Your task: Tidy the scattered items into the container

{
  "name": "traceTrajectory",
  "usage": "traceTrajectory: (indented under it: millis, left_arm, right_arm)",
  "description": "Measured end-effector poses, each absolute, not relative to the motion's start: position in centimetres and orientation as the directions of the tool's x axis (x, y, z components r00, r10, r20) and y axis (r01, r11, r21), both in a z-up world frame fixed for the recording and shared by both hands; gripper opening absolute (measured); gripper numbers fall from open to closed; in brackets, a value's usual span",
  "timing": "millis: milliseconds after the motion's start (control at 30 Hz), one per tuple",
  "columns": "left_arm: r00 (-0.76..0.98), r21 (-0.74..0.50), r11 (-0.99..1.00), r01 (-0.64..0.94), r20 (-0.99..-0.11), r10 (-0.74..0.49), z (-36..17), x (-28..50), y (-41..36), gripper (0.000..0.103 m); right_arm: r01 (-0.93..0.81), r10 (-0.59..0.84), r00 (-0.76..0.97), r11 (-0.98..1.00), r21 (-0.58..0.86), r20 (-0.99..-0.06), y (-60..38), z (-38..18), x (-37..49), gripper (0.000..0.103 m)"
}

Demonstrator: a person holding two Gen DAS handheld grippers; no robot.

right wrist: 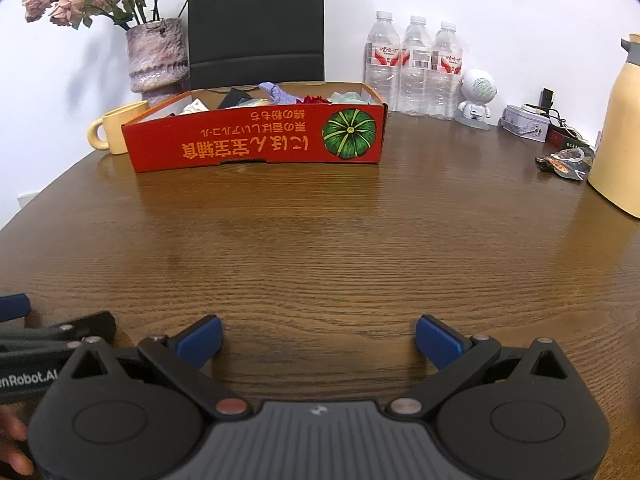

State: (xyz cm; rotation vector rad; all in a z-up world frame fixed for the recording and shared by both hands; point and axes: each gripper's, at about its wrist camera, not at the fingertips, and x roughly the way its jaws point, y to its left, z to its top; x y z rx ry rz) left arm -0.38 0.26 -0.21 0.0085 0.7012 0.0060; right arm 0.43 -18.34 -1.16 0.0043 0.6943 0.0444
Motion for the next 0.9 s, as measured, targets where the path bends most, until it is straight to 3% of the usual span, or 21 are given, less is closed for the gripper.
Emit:
traceTrajectory:
  millis: [900]
  left_arm:
    - [0.764, 0.009, 1.0, -0.003, -0.645, 0.008, -0.22, -0.39, 0.32, 0.103]
  right_arm:
    - [-0.029, 0.034, 0.768, 0.999, 0.019, -0.64, -18.38, -1.14, 0.18, 0.103]
